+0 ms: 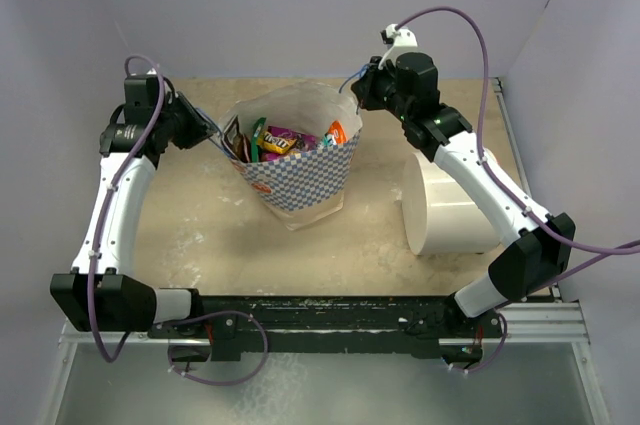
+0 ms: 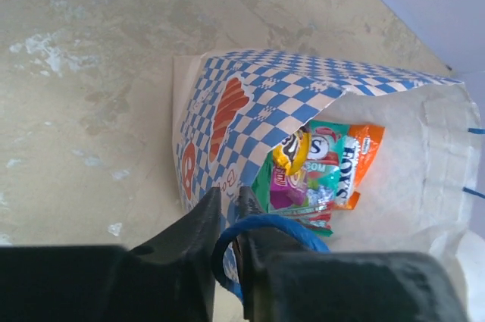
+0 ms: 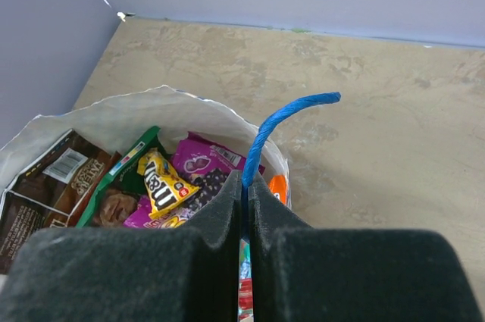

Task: Take the snacks out of the paper bag
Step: Adjust the paper bag at the center of the board.

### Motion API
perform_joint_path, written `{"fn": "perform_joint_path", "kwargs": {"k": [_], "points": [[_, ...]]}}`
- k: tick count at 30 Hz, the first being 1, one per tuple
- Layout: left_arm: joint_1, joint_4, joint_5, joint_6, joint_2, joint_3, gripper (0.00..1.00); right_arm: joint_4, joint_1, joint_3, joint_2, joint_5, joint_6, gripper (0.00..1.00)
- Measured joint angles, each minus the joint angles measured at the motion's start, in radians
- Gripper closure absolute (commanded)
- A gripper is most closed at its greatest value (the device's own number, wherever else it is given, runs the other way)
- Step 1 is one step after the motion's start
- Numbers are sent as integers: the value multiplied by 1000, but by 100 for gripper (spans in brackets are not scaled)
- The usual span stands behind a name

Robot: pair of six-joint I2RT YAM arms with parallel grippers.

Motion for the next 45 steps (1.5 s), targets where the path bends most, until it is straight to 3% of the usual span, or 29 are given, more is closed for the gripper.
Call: {"fn": "perform_joint_path", "kwargs": {"k": [6, 9, 16, 22, 24, 29, 33, 38, 45], "points": [[2, -44, -68, 32, 48, 102, 100, -6, 0, 0, -7, -20, -3, 96], [29, -94, -91, 50, 82, 212, 100, -25, 0, 7, -10, -38, -11, 95], [85, -216, -159, 105, 233, 539, 100, -47, 14, 65, 29, -215, -45, 95], [110, -289, -204, 192, 451, 890, 100, 26, 98, 167, 196, -337, -14, 94], [114, -290, -214, 219, 484, 934, 100, 55, 153, 177, 244, -373, 4, 93], [124, -260, -214, 289, 475, 896, 100, 60, 294, 188, 321, -449, 11, 91], [130, -194, -151, 312, 359, 701, 100, 27, 391, 171, 323, -476, -6, 90], [130, -110, 12, 303, 148, 436, 100, -1, 446, 34, 236, -469, -18, 89], [130, -21, 173, 197, -1, 301, 100, -124, 457, -47, 123, -415, -30, 72]]}}
